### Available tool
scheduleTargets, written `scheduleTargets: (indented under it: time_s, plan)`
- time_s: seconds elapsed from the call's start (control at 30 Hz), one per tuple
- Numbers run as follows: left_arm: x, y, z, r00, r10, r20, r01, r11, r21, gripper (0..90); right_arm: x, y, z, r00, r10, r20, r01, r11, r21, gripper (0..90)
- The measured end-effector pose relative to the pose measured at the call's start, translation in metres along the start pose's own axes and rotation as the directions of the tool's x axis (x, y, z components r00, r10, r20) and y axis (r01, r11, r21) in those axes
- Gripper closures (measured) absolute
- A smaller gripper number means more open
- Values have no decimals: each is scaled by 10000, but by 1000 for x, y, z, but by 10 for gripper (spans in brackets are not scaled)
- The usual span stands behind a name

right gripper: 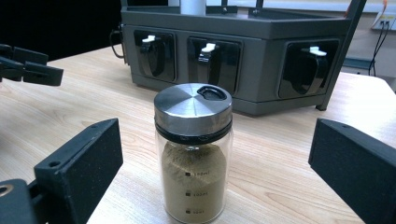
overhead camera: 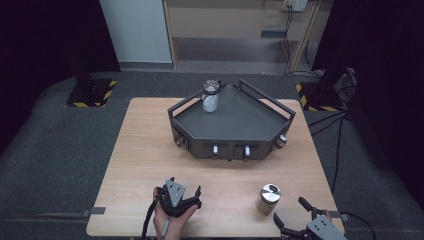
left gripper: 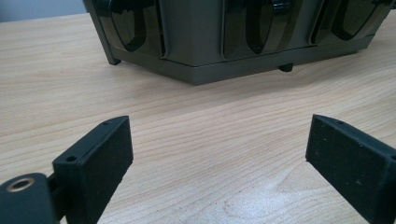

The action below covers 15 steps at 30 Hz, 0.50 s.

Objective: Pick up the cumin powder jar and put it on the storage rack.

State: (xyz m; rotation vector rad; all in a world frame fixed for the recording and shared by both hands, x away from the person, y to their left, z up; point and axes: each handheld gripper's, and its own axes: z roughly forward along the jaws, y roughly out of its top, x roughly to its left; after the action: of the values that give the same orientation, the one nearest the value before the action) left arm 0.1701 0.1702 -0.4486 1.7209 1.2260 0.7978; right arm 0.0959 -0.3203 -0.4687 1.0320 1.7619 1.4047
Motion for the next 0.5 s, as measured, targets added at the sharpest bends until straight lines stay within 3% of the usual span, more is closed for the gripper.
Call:
scheduleTargets:
  time_s: [0.5]
  plan:
    - [0, 0, 0, 9999, 44, 152, -44, 10000, -45, 61, 3, 4, 40, 9987, -344, -372, 372, 9963, 774, 30]
